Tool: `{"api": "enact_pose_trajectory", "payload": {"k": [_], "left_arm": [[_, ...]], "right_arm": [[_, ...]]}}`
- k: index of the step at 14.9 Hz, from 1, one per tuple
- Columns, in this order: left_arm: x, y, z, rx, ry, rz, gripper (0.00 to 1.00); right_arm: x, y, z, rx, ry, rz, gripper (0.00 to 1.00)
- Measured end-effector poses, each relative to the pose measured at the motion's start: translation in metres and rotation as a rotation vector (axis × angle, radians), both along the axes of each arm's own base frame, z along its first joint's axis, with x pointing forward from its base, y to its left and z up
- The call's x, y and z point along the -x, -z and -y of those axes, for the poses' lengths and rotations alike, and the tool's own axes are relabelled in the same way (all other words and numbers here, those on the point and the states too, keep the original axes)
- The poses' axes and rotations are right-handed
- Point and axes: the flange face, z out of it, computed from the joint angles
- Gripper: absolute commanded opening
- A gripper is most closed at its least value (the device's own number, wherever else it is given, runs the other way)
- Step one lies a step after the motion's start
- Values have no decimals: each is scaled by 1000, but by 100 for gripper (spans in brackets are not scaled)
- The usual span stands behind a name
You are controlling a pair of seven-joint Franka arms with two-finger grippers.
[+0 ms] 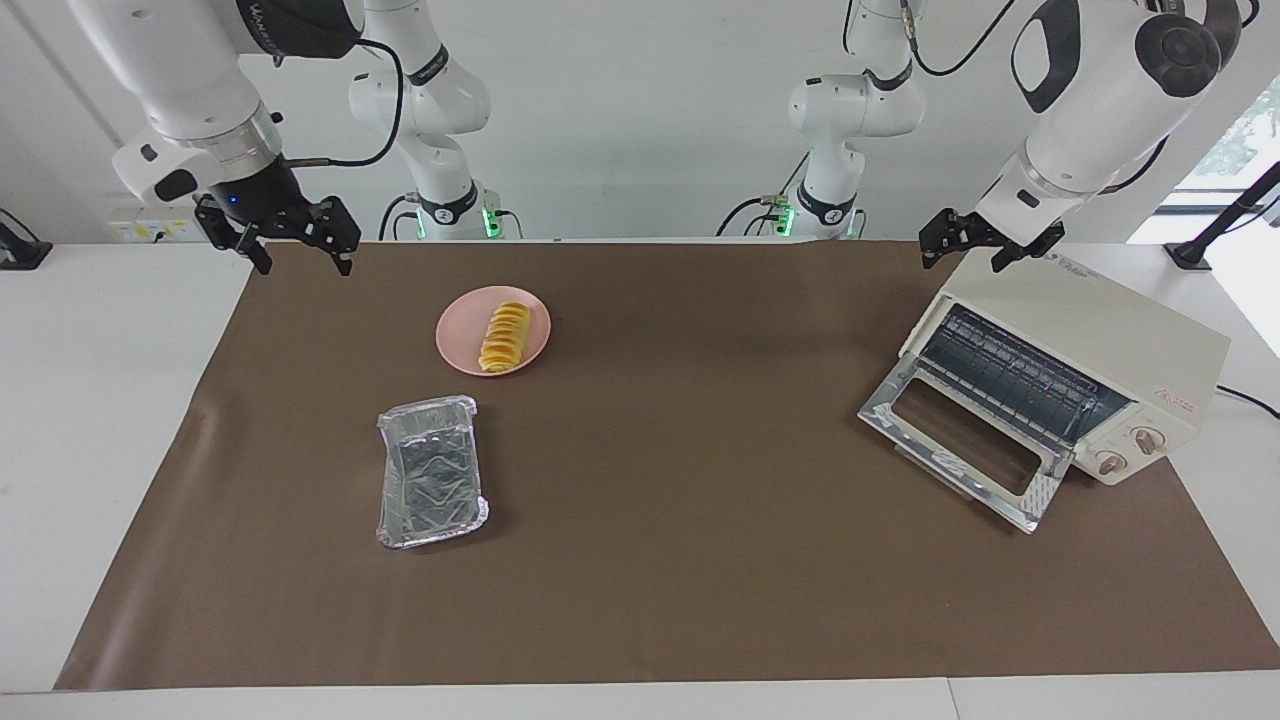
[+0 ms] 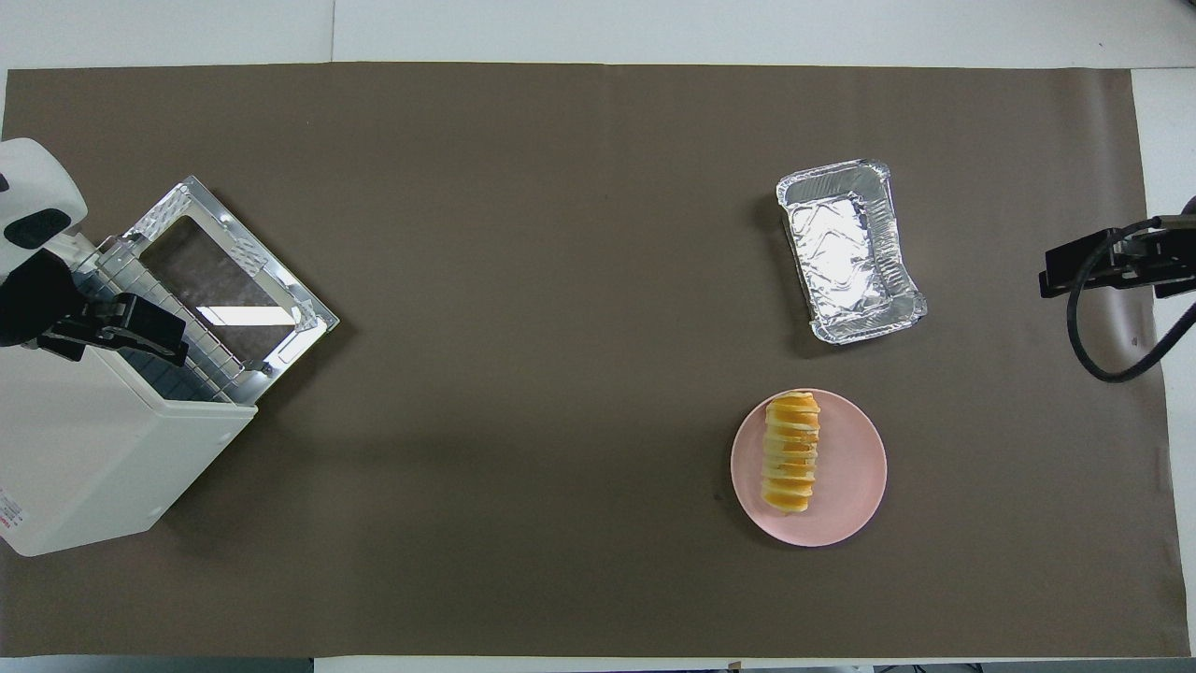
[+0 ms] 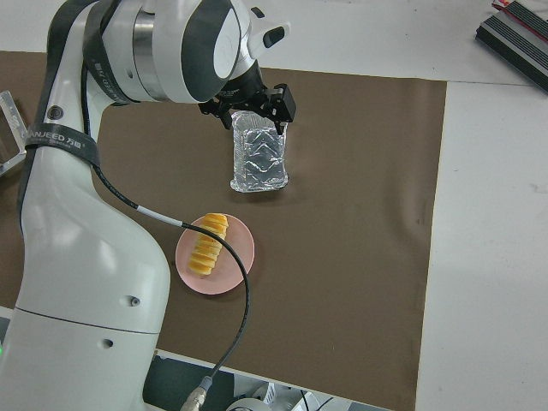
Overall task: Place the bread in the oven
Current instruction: 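Reach the right gripper down to the bread on the pink plate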
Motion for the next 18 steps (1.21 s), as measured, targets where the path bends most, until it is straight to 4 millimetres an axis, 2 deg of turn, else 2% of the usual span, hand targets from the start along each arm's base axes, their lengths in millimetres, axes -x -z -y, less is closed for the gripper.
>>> {"api": "enact_pose_trajectory", "payload": {"k": [6, 9, 11, 13, 15, 18], "left_arm": [[0, 0, 0, 0, 0, 0, 100], [0, 0, 0, 0, 0, 0, 100], [0, 0, 0, 0, 0, 0, 100], [0, 0, 0, 0, 0, 0, 100], [0, 0, 0, 0, 0, 0, 100], [0, 0, 0, 0, 0, 0, 100]], "right_arm": [[1, 1, -4, 0, -8, -4, 100], [4, 8, -19, 0, 0, -11, 100], [5, 21, -51, 1, 5, -1, 100], [7, 48, -97, 1, 30, 8, 100], [13, 82, -142, 8, 67, -3, 100], [16, 144, -184, 7, 61, -7, 100]]}}
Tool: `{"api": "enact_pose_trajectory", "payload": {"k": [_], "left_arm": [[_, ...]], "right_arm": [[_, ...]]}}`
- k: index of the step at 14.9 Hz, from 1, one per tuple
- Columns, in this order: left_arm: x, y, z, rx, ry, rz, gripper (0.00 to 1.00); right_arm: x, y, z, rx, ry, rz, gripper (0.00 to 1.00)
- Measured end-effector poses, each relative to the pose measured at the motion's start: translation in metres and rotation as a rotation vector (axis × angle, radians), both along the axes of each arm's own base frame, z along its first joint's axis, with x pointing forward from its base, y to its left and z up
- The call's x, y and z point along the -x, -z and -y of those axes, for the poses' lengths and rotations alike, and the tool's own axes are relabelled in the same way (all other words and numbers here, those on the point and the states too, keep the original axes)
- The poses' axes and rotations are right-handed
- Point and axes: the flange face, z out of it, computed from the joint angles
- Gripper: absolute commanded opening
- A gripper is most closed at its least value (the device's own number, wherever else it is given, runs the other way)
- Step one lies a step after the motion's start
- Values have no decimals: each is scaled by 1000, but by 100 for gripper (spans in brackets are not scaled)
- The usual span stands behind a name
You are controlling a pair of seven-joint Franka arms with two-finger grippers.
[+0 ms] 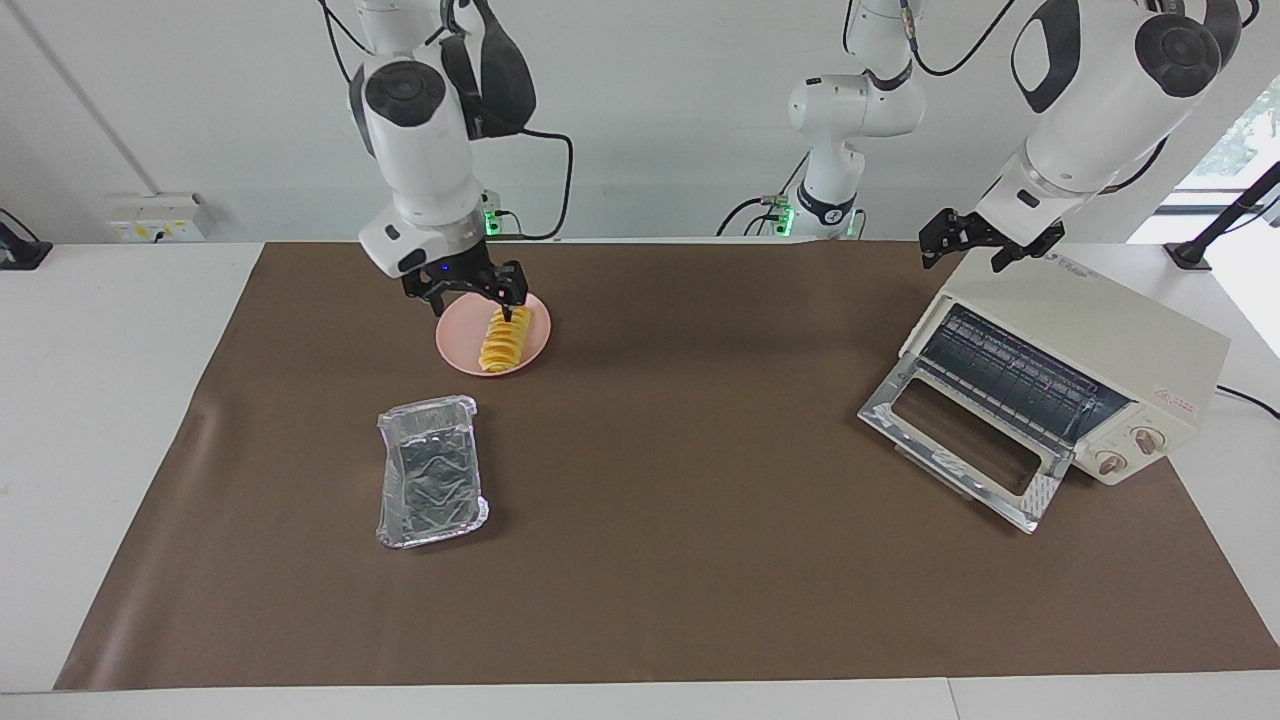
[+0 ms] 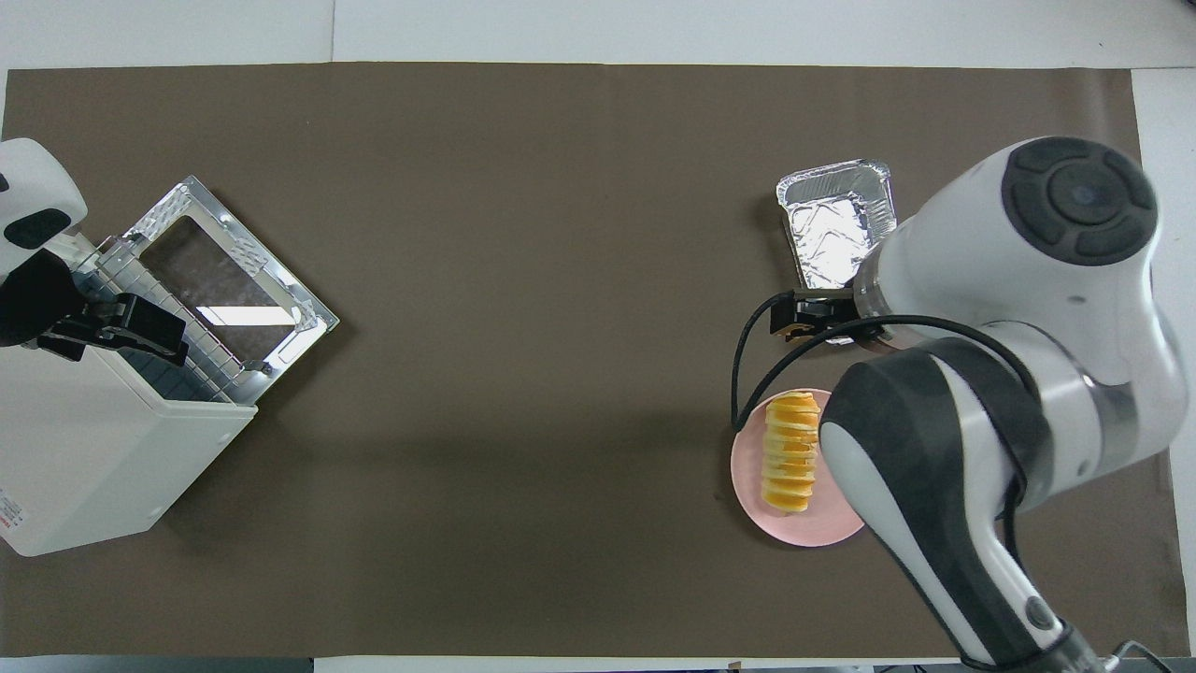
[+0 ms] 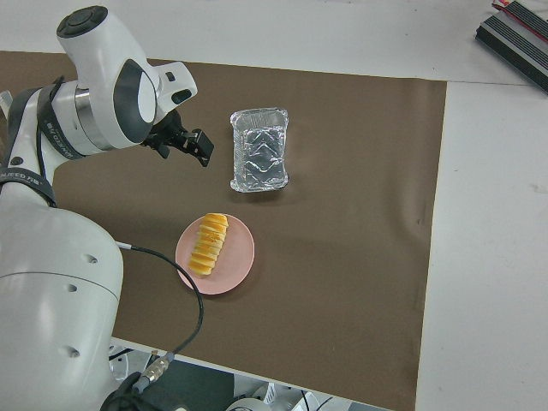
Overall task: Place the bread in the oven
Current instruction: 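Reach the right gripper down to the bread on the pink plate, then grasp the yellow bread row with the right gripper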
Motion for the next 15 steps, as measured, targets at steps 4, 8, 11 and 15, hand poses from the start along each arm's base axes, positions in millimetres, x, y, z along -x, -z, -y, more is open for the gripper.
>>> {"api": "enact_pose_trajectory", "payload": {"k": [4, 8, 11, 15], "left_arm": [[0, 0, 0, 0, 0, 0, 100], [0, 0, 0, 0, 0, 0, 100], [0, 0, 0, 0, 0, 0, 100], [0, 0, 0, 0, 0, 0, 100]], "right_arm": [[6, 82, -13, -44, 101, 1, 100], [26, 123, -2, -38, 138, -40, 100], [45, 139, 4, -43, 152, -55, 100], [70, 159, 13, -25, 155, -90, 100]]}}
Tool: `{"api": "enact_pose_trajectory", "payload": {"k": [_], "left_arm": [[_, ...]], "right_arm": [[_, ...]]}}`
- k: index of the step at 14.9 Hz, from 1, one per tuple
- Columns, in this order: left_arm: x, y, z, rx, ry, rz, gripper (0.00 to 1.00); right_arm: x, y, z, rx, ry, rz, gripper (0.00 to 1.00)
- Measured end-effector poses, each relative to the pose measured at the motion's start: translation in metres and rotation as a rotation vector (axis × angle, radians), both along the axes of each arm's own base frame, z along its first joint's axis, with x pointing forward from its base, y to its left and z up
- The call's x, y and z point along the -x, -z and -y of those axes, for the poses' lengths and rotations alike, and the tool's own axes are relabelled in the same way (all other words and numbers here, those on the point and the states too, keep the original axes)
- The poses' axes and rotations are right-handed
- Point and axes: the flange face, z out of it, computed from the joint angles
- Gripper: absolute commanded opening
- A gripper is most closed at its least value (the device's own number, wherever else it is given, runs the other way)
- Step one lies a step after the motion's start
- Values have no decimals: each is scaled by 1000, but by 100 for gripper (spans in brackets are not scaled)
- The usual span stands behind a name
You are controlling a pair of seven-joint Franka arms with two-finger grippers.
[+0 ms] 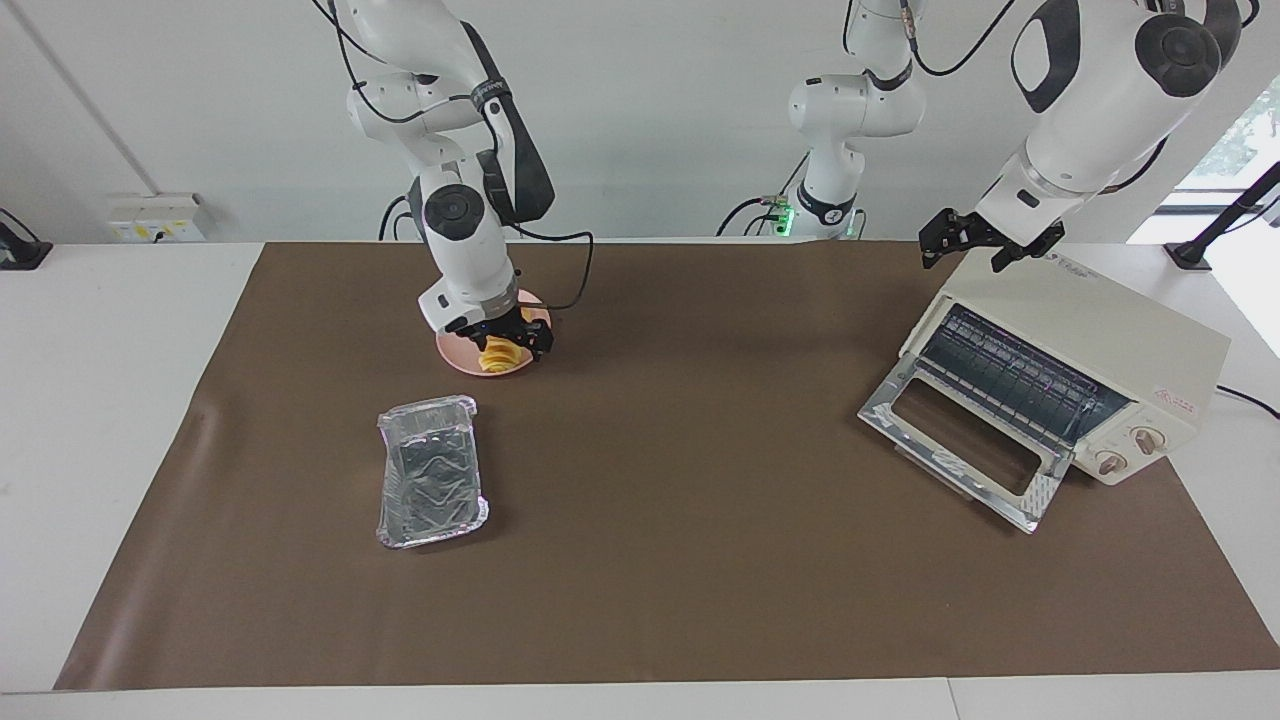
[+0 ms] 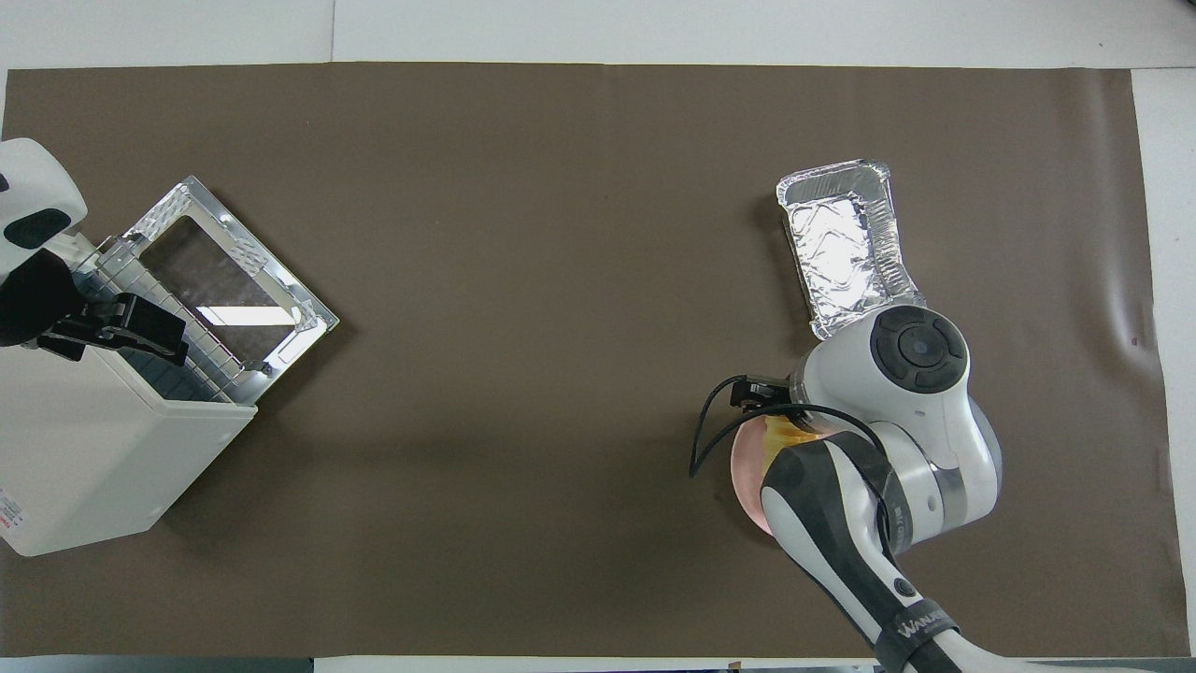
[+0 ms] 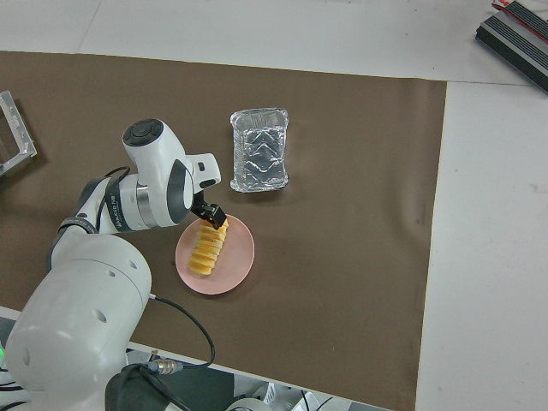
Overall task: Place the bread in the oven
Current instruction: 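Grasp the yellow bread row with the right gripper, then carry the bread with the right gripper into the foil tray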
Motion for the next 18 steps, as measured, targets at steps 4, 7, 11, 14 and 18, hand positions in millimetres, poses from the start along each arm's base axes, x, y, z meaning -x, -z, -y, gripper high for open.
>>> {"api": "enact_pose_trajectory", "payload": {"k": [4, 7, 11, 14, 18], "left_arm": [[0, 0, 0, 0, 0, 0, 100], [0, 0, 0, 0, 0, 0, 100], [0, 0, 0, 0, 0, 0, 100], [0, 0, 0, 0, 0, 0, 100], [0, 0, 0, 0, 0, 0, 100]], "right_arm": [[15, 11, 6, 3, 1, 7, 54], [22, 15, 3, 1, -8, 20, 0], [25, 13, 1, 0, -14, 25, 0], [18, 0, -6, -9, -25, 49, 0], [-37, -82, 1, -40, -112, 64, 0]]}}
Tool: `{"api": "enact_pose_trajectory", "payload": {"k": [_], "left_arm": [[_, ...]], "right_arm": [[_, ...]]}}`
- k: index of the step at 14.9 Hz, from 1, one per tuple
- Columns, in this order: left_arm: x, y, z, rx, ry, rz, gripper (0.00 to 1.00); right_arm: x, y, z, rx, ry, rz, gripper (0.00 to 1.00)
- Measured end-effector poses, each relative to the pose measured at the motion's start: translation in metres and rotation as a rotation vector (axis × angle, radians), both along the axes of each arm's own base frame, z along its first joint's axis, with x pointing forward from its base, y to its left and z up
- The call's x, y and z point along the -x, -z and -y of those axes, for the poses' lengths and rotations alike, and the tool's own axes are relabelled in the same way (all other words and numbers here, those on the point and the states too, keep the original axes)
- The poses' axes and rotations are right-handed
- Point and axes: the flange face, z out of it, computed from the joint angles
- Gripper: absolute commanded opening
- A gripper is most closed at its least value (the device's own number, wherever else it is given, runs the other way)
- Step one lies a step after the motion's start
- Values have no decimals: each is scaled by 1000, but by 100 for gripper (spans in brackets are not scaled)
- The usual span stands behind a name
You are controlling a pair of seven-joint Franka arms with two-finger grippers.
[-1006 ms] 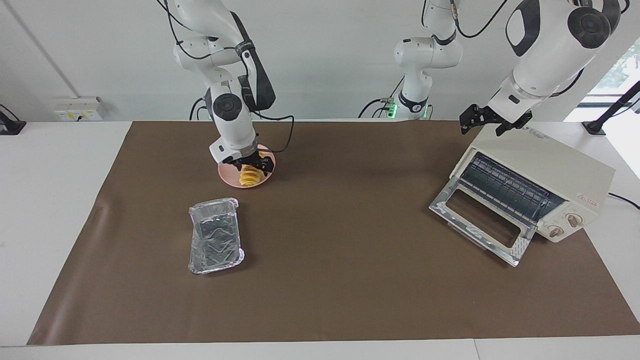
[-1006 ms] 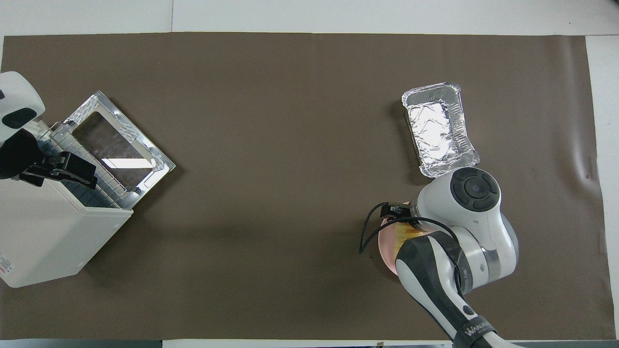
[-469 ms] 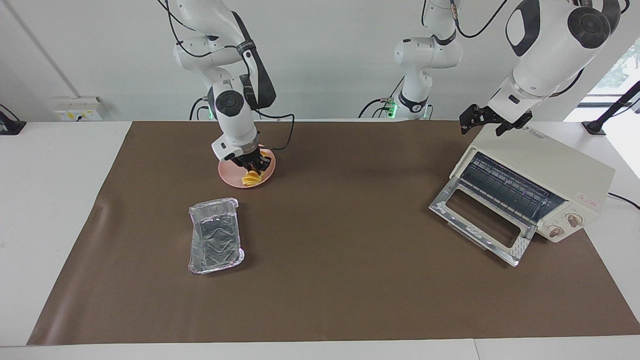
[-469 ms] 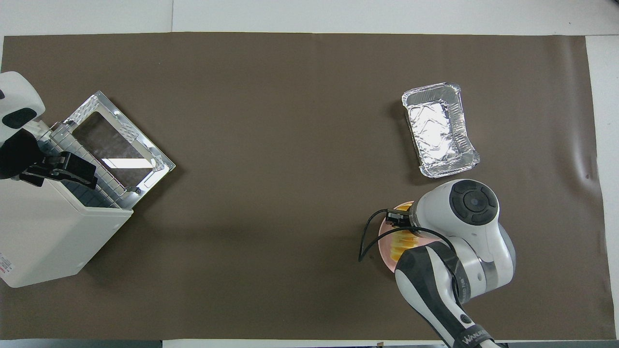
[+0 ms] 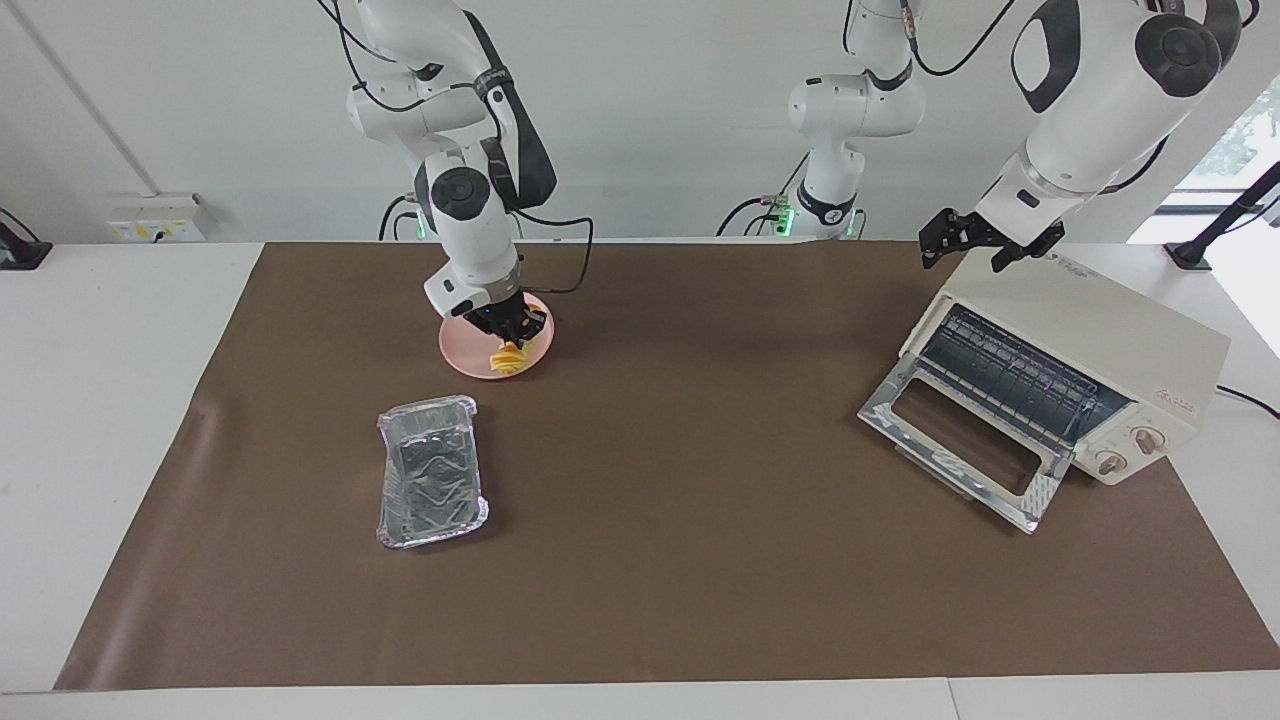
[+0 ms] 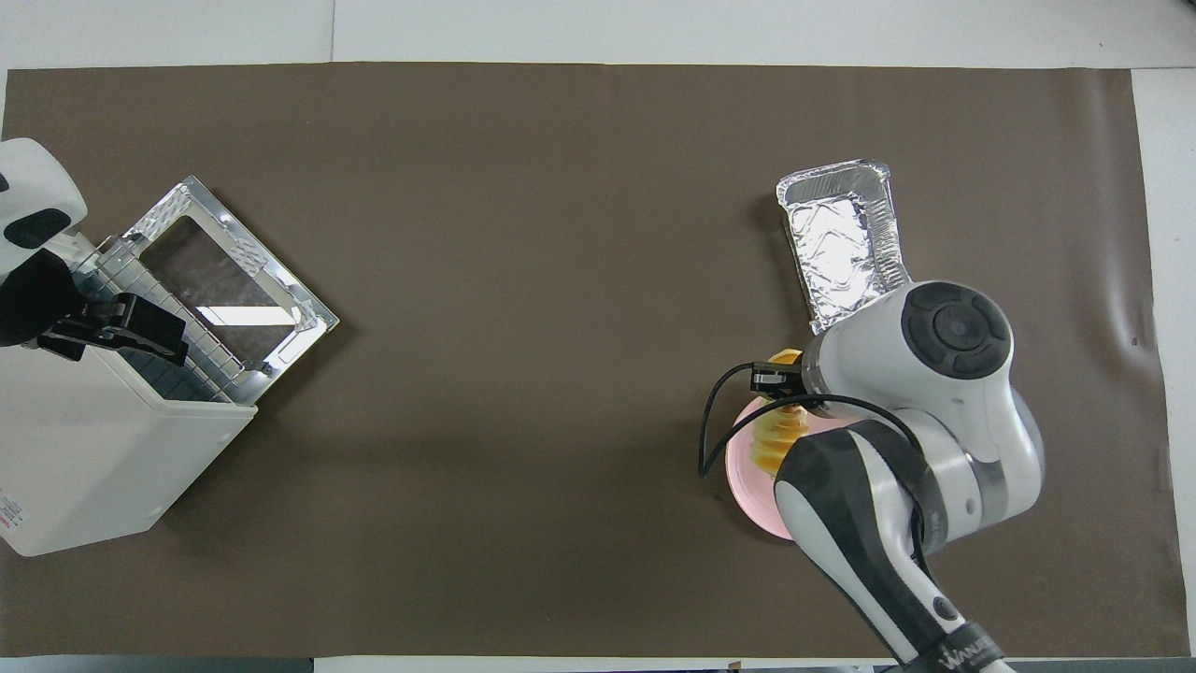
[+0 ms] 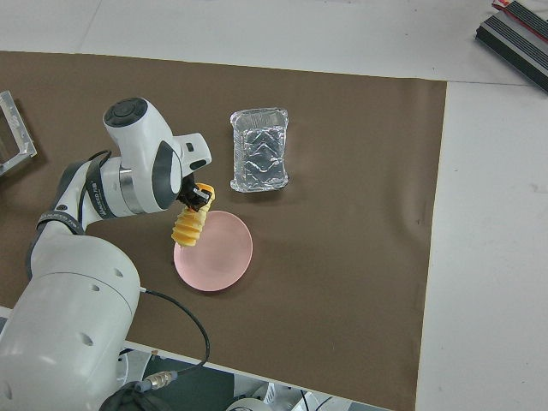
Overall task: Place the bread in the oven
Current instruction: 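Carry the bread with the right gripper into the foil tray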
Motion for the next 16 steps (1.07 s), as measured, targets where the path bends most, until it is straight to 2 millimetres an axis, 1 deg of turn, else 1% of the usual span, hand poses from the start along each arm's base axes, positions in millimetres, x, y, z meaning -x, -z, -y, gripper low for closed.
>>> {"api": "enact_pose_trajectory", "payload": {"k": [1, 2, 4, 5, 6, 8, 10, 14, 16], "left_arm": [[0, 0, 0, 0, 0, 0, 100], [0, 0, 0, 0, 0, 0, 100], [0, 0, 0, 0, 0, 0, 100], [0, 0, 0, 0, 0, 0, 100], [0, 0, 0, 0, 0, 0, 100], [0, 0, 0, 0, 0, 0, 100], [0, 0, 0, 0, 0, 0, 100], [0, 0, 0, 0, 0, 0, 100], [0, 0, 0, 0, 0, 0, 100]], "right_arm": [[-22, -21, 13, -16, -45, 26, 0], [-40, -33, 29, -27, -81, 49, 0], [-70, -42, 55, -40, -162, 85, 0], [-81, -43, 62, -38, -203, 96, 0], [-91, -43, 65, -21, -243, 108, 0], [-112, -45, 61, 19, -307, 131, 0], [-124, -30, 58, 22, -368, 118, 0], [-138, 22, 56, 11, -444, 88, 0], [-144, 43, 55, 7, -447, 96, 0]]}}
